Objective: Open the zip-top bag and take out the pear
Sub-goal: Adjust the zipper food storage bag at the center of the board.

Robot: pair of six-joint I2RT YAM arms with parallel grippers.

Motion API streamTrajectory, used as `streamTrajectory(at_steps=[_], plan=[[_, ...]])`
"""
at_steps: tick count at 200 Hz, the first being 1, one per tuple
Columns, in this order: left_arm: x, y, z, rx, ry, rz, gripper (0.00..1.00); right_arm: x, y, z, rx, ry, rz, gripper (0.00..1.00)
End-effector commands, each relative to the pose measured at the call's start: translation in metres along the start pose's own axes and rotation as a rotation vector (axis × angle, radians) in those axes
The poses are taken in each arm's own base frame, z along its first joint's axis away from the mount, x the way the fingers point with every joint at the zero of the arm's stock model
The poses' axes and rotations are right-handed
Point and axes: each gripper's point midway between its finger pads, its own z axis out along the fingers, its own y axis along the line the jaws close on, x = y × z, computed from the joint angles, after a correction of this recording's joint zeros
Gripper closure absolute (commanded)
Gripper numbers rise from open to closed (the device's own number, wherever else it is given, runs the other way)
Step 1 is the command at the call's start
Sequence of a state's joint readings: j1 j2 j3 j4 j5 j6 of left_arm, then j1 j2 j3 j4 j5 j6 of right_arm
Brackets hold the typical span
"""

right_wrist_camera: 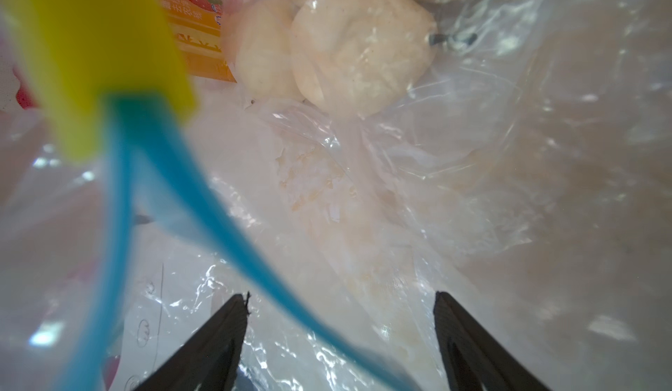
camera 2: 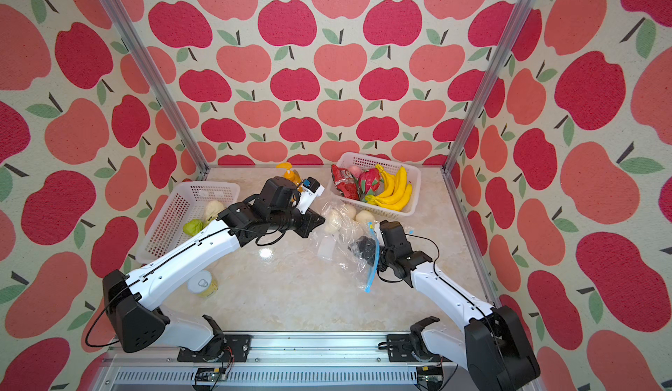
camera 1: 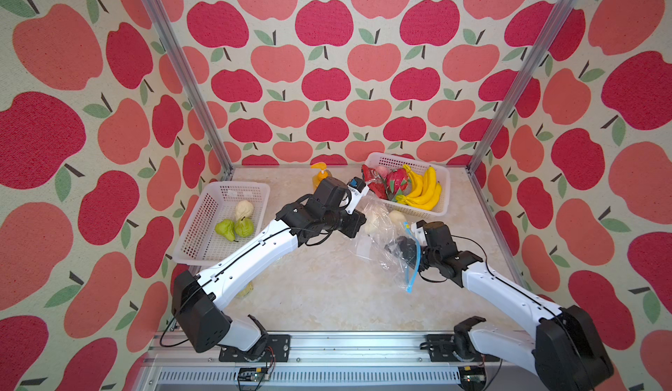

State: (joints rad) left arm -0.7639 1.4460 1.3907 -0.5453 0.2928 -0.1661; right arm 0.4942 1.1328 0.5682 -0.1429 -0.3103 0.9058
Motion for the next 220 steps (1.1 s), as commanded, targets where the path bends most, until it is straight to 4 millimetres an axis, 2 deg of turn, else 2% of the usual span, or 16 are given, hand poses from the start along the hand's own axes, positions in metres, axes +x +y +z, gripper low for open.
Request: streamTrajectory(at_steps=[1,15,43,76,86,94,110,135,145,161,186,203,220], plan=[[0.023,0.016,0.016,-0.02,0.057,-0.052,1.0,-0.008,0.004,-0.007,0.001,-0.034,-0.014,0.16],[0.039,0.023,0.025,-0.037,0.078,-0.08,1.0,-0.007,0.003,-0.008,0.003,-0.03,-0.019,0.17],[0.072,0.052,0.043,-0.111,0.14,-0.133,1.0,-0.006,0.005,-0.011,0.003,-0.025,-0.036,0.2],[0.099,0.071,0.06,-0.138,0.198,-0.168,0.99,-0.004,0.005,-0.012,0.008,-0.013,-0.039,0.3],[0.102,0.073,0.062,-0.139,0.206,-0.172,0.89,-0.003,0.003,-0.011,0.013,-0.007,-0.041,0.32],[0.103,0.073,0.062,-0.134,0.216,-0.178,0.74,-0.002,0.003,-0.01,0.014,-0.005,-0.04,0.35],[0.104,0.073,0.061,-0.132,0.243,-0.177,0.51,-0.001,0.001,-0.009,0.019,0.003,-0.04,0.36],[0.086,0.065,0.043,-0.117,0.216,-0.159,0.42,0.002,0.0,-0.004,0.015,0.025,-0.036,0.38],[0.074,0.057,0.033,-0.089,0.185,-0.157,0.46,0.003,0.001,-0.002,0.01,0.036,-0.035,0.39],[0.059,0.041,0.018,-0.036,0.148,-0.166,0.63,0.007,0.002,0.002,0.004,0.059,-0.038,0.43],[0.048,0.028,0.004,0.006,0.129,-0.222,0.89,0.01,0.007,0.006,0.0,0.077,-0.056,0.48],[0.051,0.025,0.007,0.028,0.14,-0.258,0.97,0.009,0.011,0.004,0.013,0.068,-0.07,0.52],[0.066,0.033,0.018,0.009,0.196,-0.3,1.0,0.008,0.016,0.001,0.02,0.056,-0.077,0.56]])
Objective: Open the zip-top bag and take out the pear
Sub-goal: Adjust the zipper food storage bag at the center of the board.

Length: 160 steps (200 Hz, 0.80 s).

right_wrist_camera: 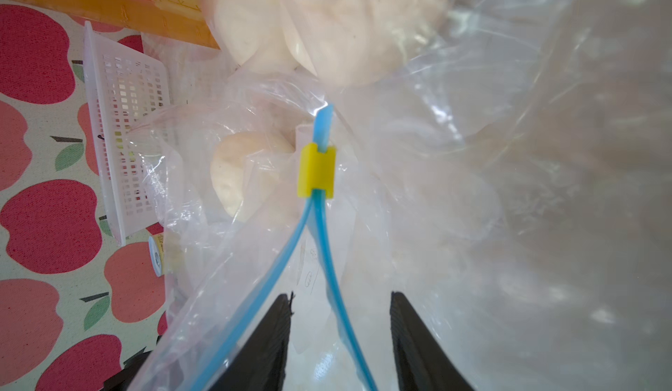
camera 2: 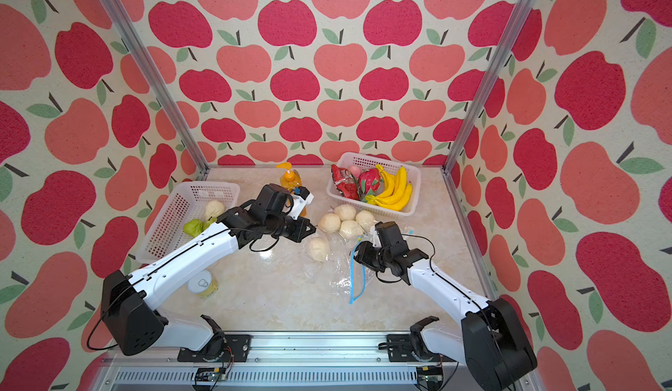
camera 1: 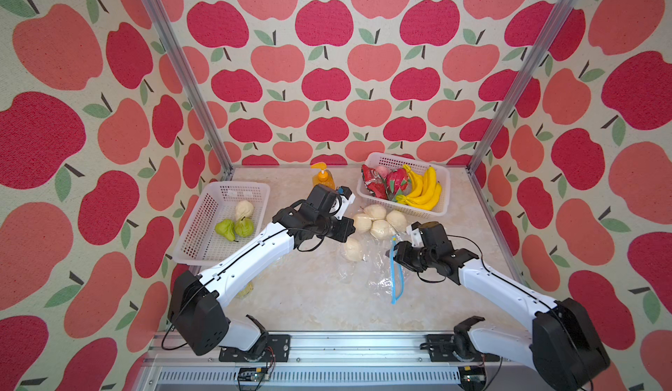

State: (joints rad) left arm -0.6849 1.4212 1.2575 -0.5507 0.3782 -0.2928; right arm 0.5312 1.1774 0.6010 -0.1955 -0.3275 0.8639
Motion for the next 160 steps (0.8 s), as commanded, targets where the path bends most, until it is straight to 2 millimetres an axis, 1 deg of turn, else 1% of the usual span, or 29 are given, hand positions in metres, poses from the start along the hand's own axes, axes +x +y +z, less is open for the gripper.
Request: streamTrajectory(at_steps=[1,32,64,72,81,87,95,105,125,139,160], plan=[[0.02,0.01,0.014,0.0,0.101,-0.093,1.0,-0.007,0.013,-0.007,-0.001,-0.024,-0.034,0.57],[0.04,0.028,0.041,0.01,0.141,-0.155,1.0,-0.005,0.018,-0.006,-0.008,-0.02,-0.037,0.57],[0.05,0.049,0.061,-0.008,0.155,-0.174,1.0,0.0,0.019,-0.002,-0.005,0.001,-0.039,0.57],[0.051,0.054,0.066,-0.02,0.162,-0.177,1.0,0.0,0.019,-0.003,0.003,0.003,-0.039,0.52],[0.053,0.06,0.07,-0.033,0.167,-0.178,1.0,0.002,0.016,-0.006,0.024,0.004,-0.042,0.39],[0.054,0.063,0.073,-0.035,0.166,-0.181,1.0,0.003,0.015,-0.008,0.042,0.005,-0.046,0.34],[0.053,0.066,0.077,-0.029,0.158,-0.184,1.0,0.004,0.012,-0.012,0.063,0.002,-0.052,0.3],[0.054,0.07,0.081,-0.031,0.154,-0.193,1.0,0.004,0.011,-0.017,0.076,-0.002,-0.057,0.28],[0.055,0.08,0.085,-0.069,0.155,-0.199,1.0,0.007,0.011,-0.028,0.09,0.0,-0.068,0.31],[0.056,0.086,0.088,-0.086,0.149,-0.202,1.0,0.01,0.014,-0.033,0.087,0.012,-0.072,0.36],[0.058,0.094,0.096,-0.096,0.15,-0.211,1.0,0.017,0.022,-0.037,0.056,0.036,-0.085,0.45]])
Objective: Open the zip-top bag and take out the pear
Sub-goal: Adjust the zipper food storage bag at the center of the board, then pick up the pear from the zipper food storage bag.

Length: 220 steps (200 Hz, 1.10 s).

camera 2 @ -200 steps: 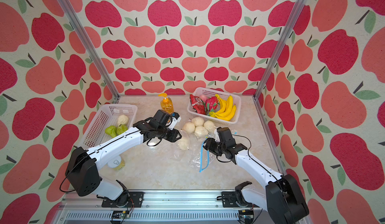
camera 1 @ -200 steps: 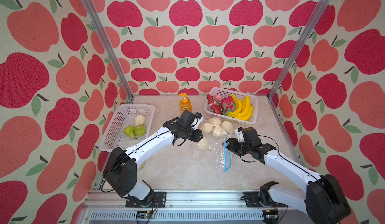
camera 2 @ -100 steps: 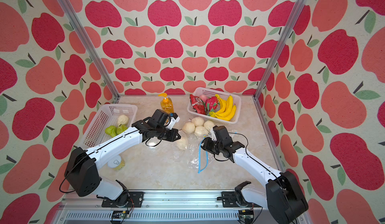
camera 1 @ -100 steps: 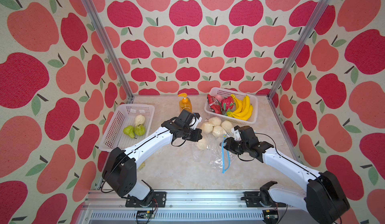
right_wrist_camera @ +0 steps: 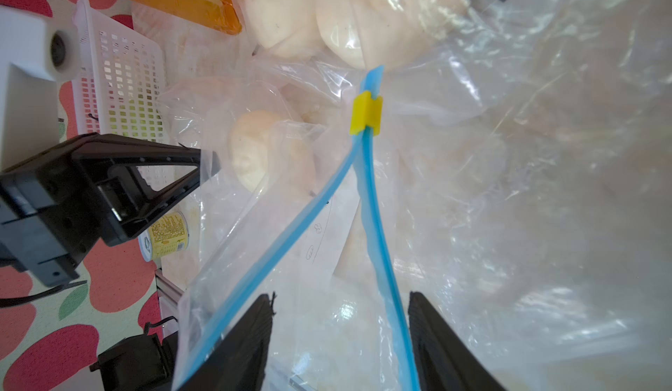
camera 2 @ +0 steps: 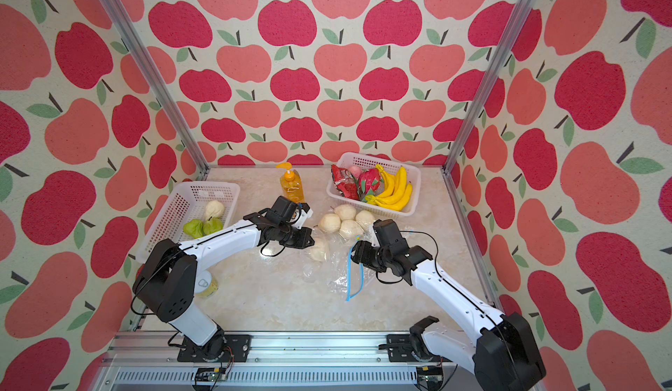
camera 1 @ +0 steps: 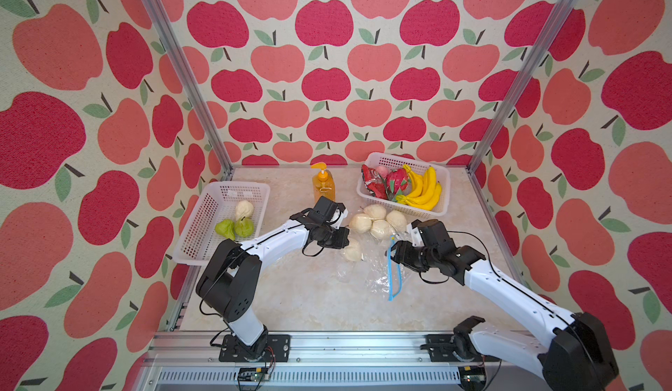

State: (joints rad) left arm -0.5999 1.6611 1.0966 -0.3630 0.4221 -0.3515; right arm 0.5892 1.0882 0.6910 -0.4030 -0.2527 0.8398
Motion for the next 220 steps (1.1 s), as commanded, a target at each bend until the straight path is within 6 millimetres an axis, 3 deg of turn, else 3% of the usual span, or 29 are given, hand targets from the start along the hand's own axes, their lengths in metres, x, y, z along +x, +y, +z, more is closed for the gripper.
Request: streamTrajectory(at_steps=[1,27,88,137,171,220], plan=[[-0.003,0.013,0.012,-0.025,-0.015,-0.018,1.0,0.009,0.007,-0.011,-0.002,0.034,-0.03,0.45],[0.001,0.022,0.026,-0.043,0.004,-0.03,1.0,0.014,0.011,-0.011,-0.017,0.045,-0.028,0.5],[0.014,0.038,0.053,-0.095,0.065,-0.03,1.0,0.014,0.013,0.007,-0.065,0.047,0.033,0.5],[0.021,0.043,0.062,-0.098,0.088,-0.037,1.0,0.013,0.012,-0.02,0.02,0.011,-0.024,0.6],[0.023,0.046,0.063,-0.107,0.094,-0.033,1.0,0.008,0.023,-0.039,0.019,-0.002,-0.107,0.71],[0.021,0.045,0.058,-0.116,0.083,-0.021,1.0,-0.007,0.047,-0.025,-0.024,0.029,-0.203,0.78]])
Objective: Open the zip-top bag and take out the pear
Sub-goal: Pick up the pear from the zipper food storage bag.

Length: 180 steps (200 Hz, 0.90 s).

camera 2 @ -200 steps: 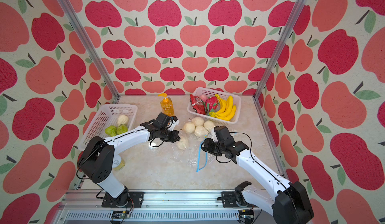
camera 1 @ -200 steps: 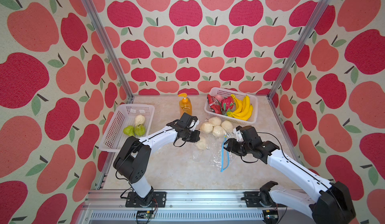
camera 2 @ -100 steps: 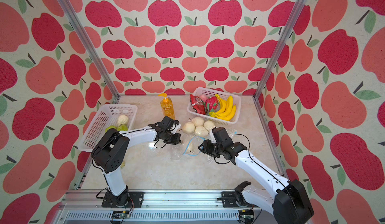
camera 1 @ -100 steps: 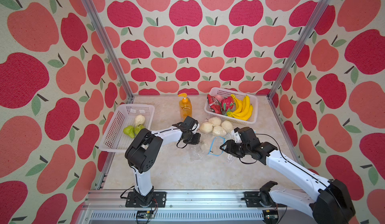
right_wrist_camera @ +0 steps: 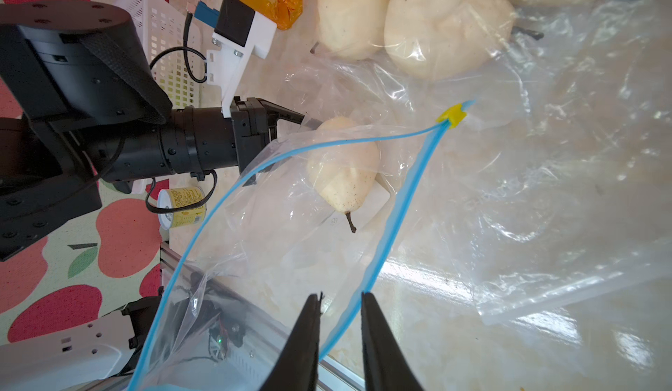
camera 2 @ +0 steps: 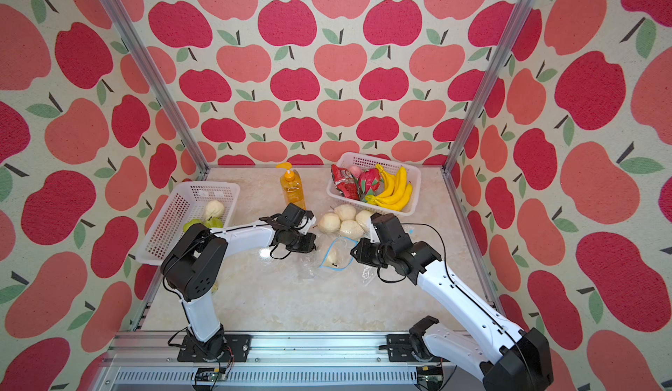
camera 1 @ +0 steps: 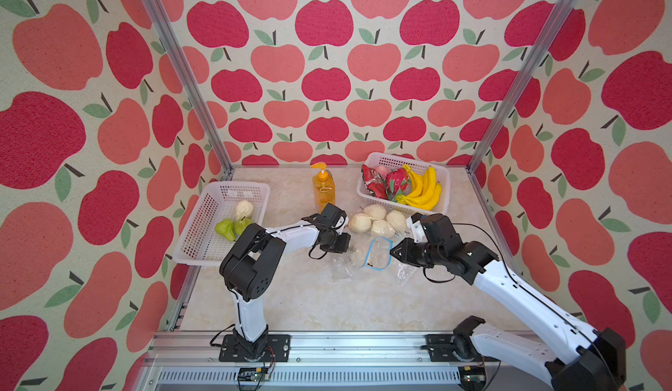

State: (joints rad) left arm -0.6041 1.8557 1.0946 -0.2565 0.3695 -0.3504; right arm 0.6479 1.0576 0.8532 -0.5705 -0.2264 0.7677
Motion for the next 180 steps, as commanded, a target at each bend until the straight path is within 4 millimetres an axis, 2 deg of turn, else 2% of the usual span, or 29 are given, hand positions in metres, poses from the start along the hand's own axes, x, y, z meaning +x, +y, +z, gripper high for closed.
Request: streamTrajectory(at_steps=[1,25,50,68,79,91,114,133,180], plan=[[0.009,0.008,0.002,-0.039,0.021,0.005,1.0,-0.005,0.009,0.008,-0.01,0.03,-0.082,0.78],[0.009,0.01,0.001,-0.044,0.021,0.004,1.0,-0.017,0.017,0.021,-0.027,0.026,-0.12,0.8],[0.011,0.011,0.004,-0.04,0.03,0.001,1.0,-0.012,0.023,0.045,-0.068,0.091,-0.132,0.78],[0.013,0.011,0.006,-0.039,0.036,-0.003,1.0,-0.001,0.024,0.062,-0.072,0.14,-0.146,0.67],[0.014,0.011,0.007,-0.04,0.038,-0.003,1.0,0.006,0.023,0.072,-0.058,0.168,-0.157,0.49],[0.014,0.012,0.008,-0.04,0.041,-0.006,1.0,0.013,0.018,0.081,-0.025,0.193,-0.168,0.36],[0.017,0.012,0.01,-0.036,0.047,-0.01,1.0,0.019,0.01,0.095,0.045,0.205,-0.19,0.22],[0.021,0.013,0.012,-0.034,0.054,-0.016,1.0,0.021,0.005,0.104,0.094,0.205,-0.206,0.19],[0.029,0.014,0.017,-0.023,0.07,-0.028,1.0,0.022,0.011,0.131,0.148,0.203,-0.253,0.12]])
